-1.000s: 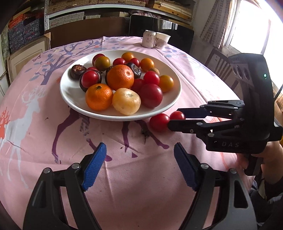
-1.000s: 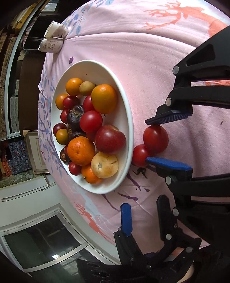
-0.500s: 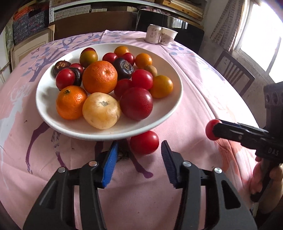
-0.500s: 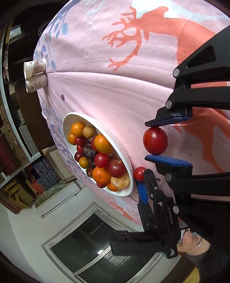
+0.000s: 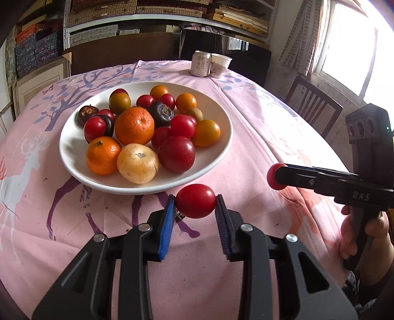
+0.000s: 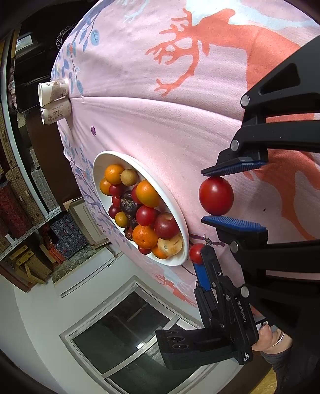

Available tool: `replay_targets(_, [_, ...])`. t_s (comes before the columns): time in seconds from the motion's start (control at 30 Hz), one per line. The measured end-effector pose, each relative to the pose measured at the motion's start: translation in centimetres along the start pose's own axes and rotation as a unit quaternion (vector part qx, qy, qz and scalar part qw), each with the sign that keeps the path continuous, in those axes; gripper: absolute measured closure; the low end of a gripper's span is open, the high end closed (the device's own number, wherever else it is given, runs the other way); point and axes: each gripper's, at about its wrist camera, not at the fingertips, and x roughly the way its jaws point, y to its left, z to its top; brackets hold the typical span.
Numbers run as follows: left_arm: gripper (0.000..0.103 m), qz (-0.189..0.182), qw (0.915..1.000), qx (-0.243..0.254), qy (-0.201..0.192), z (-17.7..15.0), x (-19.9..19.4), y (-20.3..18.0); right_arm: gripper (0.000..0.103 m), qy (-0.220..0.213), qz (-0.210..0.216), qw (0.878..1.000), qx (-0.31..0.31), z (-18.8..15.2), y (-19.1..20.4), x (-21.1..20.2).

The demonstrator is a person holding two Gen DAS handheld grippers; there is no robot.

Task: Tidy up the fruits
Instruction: 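Grasp the last red tomatoes with both tools and release them onto the plate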

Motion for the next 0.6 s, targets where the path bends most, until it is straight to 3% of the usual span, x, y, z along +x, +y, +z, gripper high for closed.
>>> replay_targets(0.27, [0.071, 0.01, 0.9987, -0.017, -0.047, 2.4, -4.1, 3.4, 0.07, -0.009, 0.011, 1.0, -0.004, 2.3, 2.0, 0.3])
replay_targets(0.6, [0.071, 0.033, 0.9978, -0.03, -0.049, 7.3, -2.5, 7.1, 0.07, -0.016, -0.008, 1.0, -0.026, 10.4, 5.9, 3.8])
